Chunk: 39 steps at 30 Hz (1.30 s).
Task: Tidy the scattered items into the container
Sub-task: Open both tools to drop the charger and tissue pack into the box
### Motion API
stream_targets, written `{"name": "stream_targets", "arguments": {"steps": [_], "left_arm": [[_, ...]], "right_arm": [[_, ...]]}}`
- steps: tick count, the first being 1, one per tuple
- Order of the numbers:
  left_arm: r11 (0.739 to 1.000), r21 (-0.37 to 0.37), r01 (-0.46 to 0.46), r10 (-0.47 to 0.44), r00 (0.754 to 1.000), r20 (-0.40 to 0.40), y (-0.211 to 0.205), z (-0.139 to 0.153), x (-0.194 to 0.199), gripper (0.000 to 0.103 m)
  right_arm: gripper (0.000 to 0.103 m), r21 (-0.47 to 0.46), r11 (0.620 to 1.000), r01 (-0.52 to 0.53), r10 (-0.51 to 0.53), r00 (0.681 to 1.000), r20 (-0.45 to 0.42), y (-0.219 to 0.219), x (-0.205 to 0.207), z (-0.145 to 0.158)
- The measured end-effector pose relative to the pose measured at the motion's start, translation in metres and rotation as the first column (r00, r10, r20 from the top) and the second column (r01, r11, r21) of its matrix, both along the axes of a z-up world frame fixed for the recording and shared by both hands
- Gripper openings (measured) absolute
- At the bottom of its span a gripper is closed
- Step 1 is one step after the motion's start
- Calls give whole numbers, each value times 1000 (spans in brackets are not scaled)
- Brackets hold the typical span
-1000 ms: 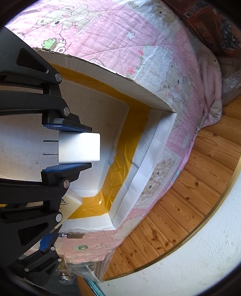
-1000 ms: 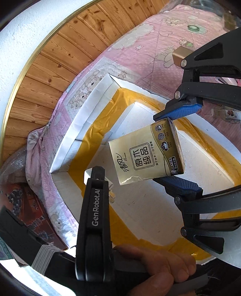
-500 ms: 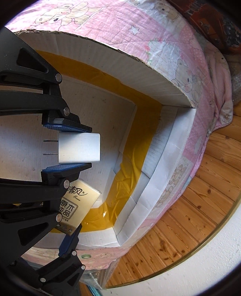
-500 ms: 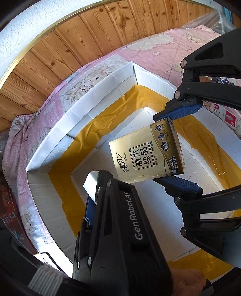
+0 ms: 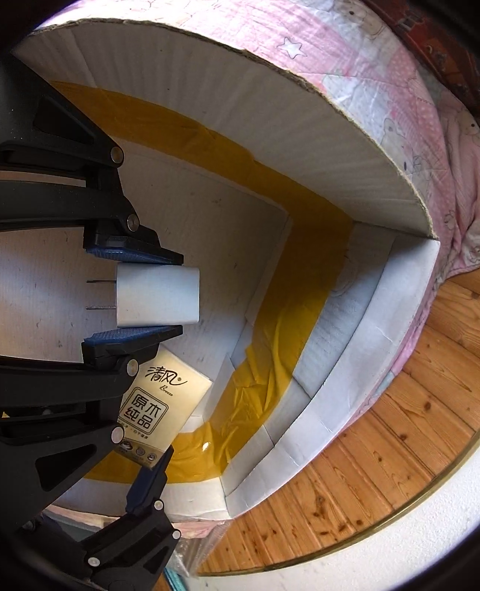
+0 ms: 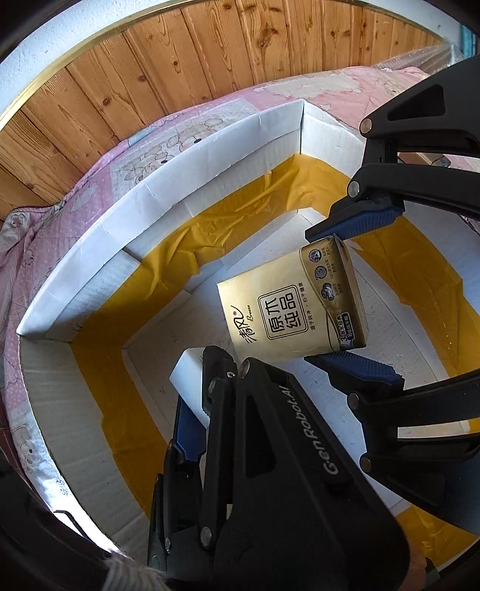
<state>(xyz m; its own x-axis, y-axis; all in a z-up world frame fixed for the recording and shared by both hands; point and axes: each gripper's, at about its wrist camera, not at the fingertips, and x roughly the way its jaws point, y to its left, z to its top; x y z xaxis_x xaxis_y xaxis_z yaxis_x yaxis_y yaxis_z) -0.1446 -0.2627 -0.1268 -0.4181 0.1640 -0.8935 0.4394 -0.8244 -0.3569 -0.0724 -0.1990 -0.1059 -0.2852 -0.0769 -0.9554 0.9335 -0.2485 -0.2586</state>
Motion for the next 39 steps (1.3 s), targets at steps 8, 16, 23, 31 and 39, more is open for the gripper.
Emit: {"name": "stream_targets", "arguments": {"steps": [8, 16, 23, 31, 39], "left_arm": [[1000, 9, -13, 13, 1000, -1, 0, -5, -4, 32], [998, 43, -45, 45, 999, -1, -4, -5, -4, 50], [999, 34, -34, 35, 999, -11, 1, 6, -5, 53], [999, 21, -39, 39, 999, -13, 8, 20, 10, 53], [996, -80, -48, 46, 999, -24, 30, 47, 18, 53]], "right_arm": [[59, 12, 999, 33, -33, 999, 13, -3, -8, -7], [62, 1, 998, 69, -69, 998, -4, -4, -8, -6], [63, -4, 998, 63, -63, 998, -30, 10, 4, 6], [63, -97, 988, 117, -116, 993, 11, 41, 14, 25], [63, -261, 936, 234, -207, 970, 127, 79, 15, 48]]}}
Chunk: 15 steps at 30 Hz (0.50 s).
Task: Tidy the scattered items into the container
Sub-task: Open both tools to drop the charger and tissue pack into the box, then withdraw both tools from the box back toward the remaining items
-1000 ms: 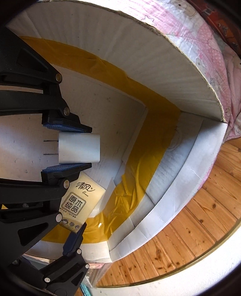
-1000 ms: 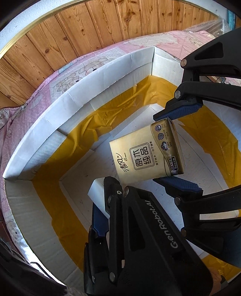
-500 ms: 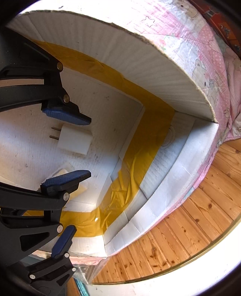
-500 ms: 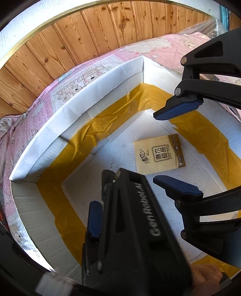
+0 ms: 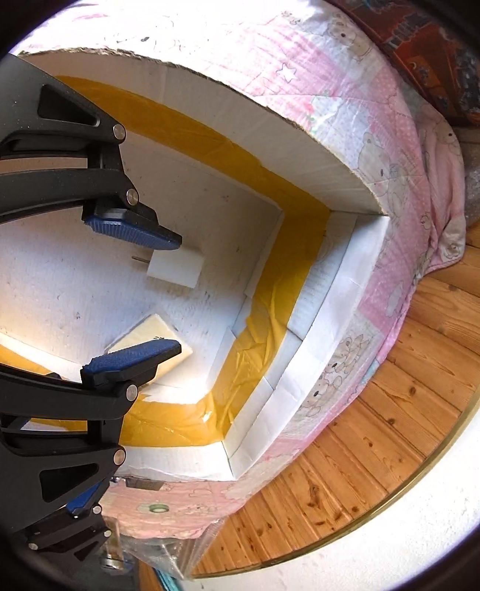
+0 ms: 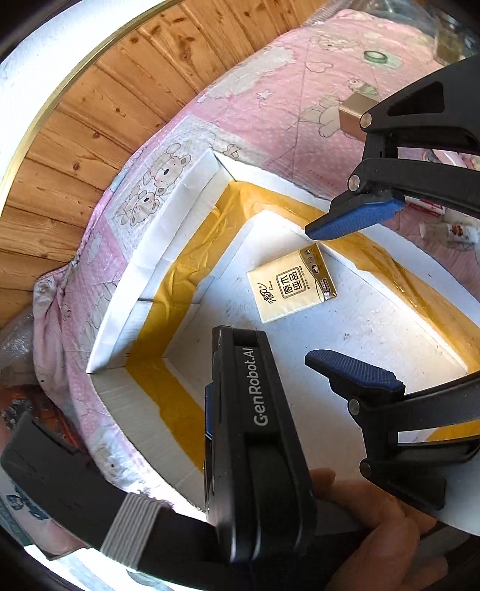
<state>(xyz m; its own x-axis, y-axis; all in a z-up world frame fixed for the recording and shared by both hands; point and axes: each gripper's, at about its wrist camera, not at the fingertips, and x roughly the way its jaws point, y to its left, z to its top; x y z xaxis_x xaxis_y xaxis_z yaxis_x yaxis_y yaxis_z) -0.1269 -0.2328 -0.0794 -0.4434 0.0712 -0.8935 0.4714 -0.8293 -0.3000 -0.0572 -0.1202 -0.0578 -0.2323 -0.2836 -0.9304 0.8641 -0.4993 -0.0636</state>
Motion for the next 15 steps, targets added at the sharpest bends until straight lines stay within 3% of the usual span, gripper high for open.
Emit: {"name": "stream_targets", "arguments": {"steps": [6, 15], "left_arm": [[997, -72, 2, -1, 1000, 6, 0, 7, 7, 53], [999, -9, -44, 44, 999, -10, -7, 13, 14, 53]], "right_arm": [[63, -74, 997, 20, -19, 1000, 8, 13, 11, 11], [63, -119, 992, 39, -41, 999, -12, 22, 33, 34]]}}
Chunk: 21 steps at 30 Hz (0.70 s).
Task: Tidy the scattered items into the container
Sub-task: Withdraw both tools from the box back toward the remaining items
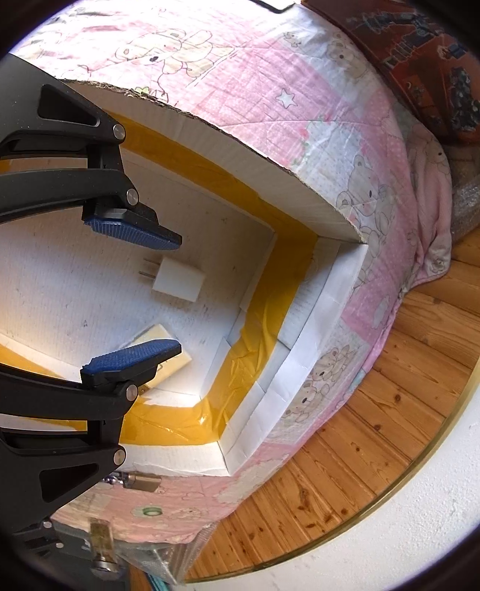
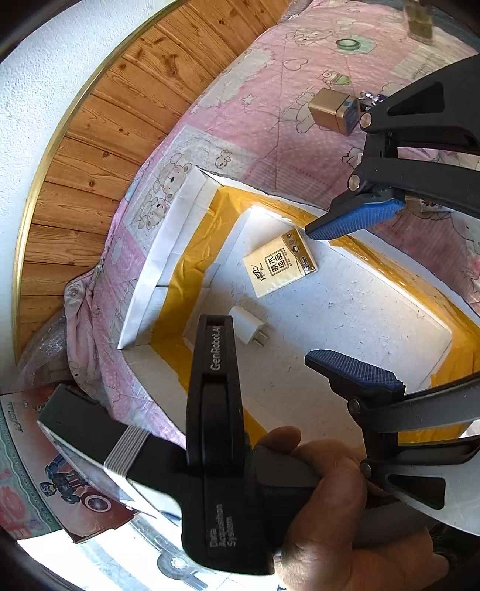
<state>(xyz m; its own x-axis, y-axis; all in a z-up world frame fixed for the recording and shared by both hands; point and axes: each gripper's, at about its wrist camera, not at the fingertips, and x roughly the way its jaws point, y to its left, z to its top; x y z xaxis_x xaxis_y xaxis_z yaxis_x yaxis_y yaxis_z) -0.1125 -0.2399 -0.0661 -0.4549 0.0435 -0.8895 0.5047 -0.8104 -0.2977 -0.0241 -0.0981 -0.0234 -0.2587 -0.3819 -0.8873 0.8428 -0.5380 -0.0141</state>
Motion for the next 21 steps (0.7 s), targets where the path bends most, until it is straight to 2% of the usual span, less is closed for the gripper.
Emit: {"name": "stream_targets", "arguments": {"steps": [4, 8, 12, 15, 17, 20, 21], "left_arm": [[997, 68, -30, 32, 999, -21, -4, 4, 1, 53], [992, 90, -93, 93, 996, 1, -15, -2, 8, 53], [993, 43, -109, 109, 994, 6, -11, 3, 22, 53], [997, 3, -72, 71, 997, 12, 2, 8, 35, 53], [997, 17, -74, 74, 997, -7, 8, 14, 46, 53], [997, -31, -67, 66, 997, -30, 23, 28, 56, 53], [997, -53, -60, 58, 998, -41, 28, 33, 60, 53]], "right_arm": [[63, -30, 1000, 3, -3, 1000, -11, 4, 12, 18], [63, -9, 1000, -19, 19, 997, -70, 4, 22, 26], [63, -18, 1000, -7, 5, 994, -113, 21, 32, 17], [63, -66, 997, -25, 17, 993, -116, 40, 43, 13], [63, -109, 993, -36, 20, 990, -142, 55, 51, 14], [63, -227, 974, -20, -4, 994, -105, 80, 50, 13], [63, -238, 971, 1, -22, 996, -84, 83, 46, 10]]}}
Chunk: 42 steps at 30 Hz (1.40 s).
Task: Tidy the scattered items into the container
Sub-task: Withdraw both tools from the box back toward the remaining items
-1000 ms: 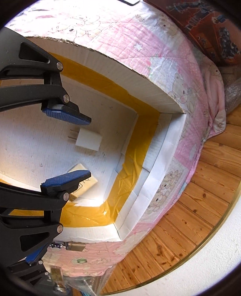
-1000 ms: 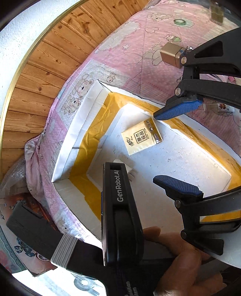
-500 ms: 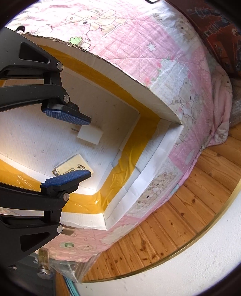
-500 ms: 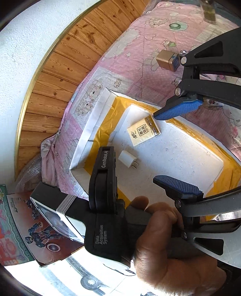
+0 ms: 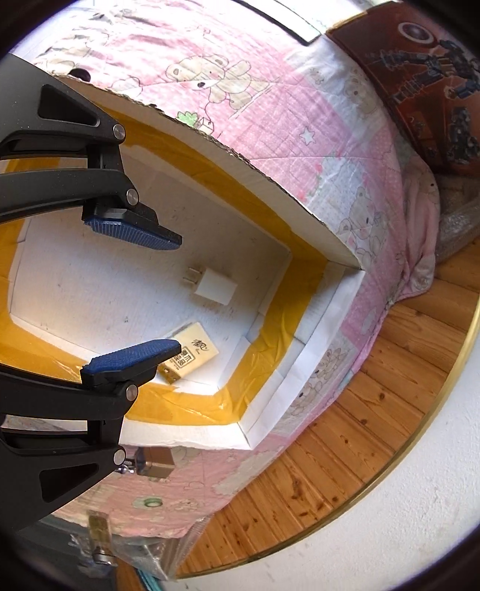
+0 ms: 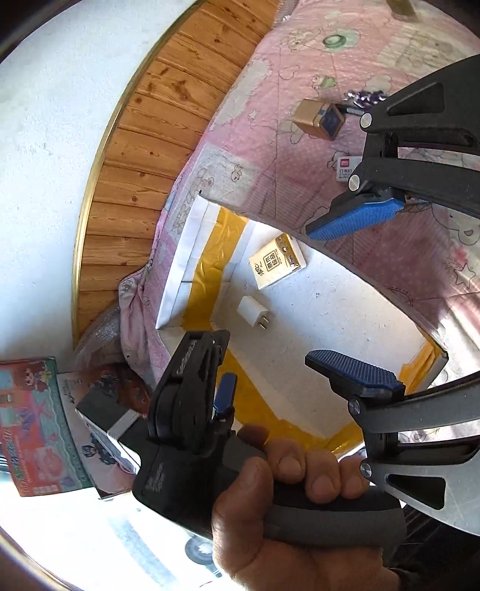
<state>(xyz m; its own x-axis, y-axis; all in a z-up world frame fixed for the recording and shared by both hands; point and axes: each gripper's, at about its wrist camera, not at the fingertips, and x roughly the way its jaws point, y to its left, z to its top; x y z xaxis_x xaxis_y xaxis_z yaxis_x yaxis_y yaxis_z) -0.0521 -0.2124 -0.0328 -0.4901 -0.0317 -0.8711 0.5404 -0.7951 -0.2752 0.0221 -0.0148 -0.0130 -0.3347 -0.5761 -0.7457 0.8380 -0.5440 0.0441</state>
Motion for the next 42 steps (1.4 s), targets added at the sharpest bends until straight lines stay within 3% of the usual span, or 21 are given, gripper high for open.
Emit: {"name": "stream_targets", "arguments": {"steps": [3, 5, 7, 10, 12, 16, 23, 26, 29, 33, 39, 42], "left_arm": [[997, -80, -15, 13, 1000, -24, 10, 14, 18, 53], [988, -152, -9, 5, 1000, -28, 17, 22, 32, 53], [972, -233, 37, -39, 999, -4, 29, 27, 43, 53], [954, -284, 97, -90, 995, 38, 44, 34, 65, 53], [955, -273, 112, -100, 993, 55, 52, 39, 80, 53], [983, -169, 69, -67, 998, 14, 60, 40, 94, 53], [958, -263, 116, -104, 993, 58, 75, 3, 93, 53], [947, -292, 133, -118, 991, 68, 72, 0, 88, 53], [949, -285, 132, -121, 991, 56, 69, 4, 86, 53], [934, -320, 162, -154, 987, 52, 73, 10, 84, 53], [932, -317, 173, -166, 985, 50, 76, 5, 86, 53], [938, -289, 193, -198, 980, 13, 84, 6, 88, 53]], "right_arm": [[63, -31, 999, 10, -7, 994, 105, 0, -15, -3], [63, -39, 999, 23, -18, 992, 128, -1, -20, -1], [63, -75, 997, 2, 11, 987, 162, -4, -21, 5], [63, -92, 996, -8, 23, 985, 168, -7, -20, 11], [63, -112, 994, -13, 33, 982, 185, -5, -19, 14], [63, -119, 993, -18, 38, 984, 175, 2, -11, 17], [63, -91, 996, 4, 11, 986, 166, 25, -16, 14], [63, -112, 994, 13, 5, 987, 161, 30, -22, 20], [63, -148, 989, 0, 29, 980, 196, 31, -24, 24], [63, -176, 984, -26, 70, 966, 248, 25, -20, 23], [63, -170, 985, -15, 58, 966, 252, 31, -20, 23], [63, -162, 987, -4, 45, 969, 244, 39, -22, 26]]}}
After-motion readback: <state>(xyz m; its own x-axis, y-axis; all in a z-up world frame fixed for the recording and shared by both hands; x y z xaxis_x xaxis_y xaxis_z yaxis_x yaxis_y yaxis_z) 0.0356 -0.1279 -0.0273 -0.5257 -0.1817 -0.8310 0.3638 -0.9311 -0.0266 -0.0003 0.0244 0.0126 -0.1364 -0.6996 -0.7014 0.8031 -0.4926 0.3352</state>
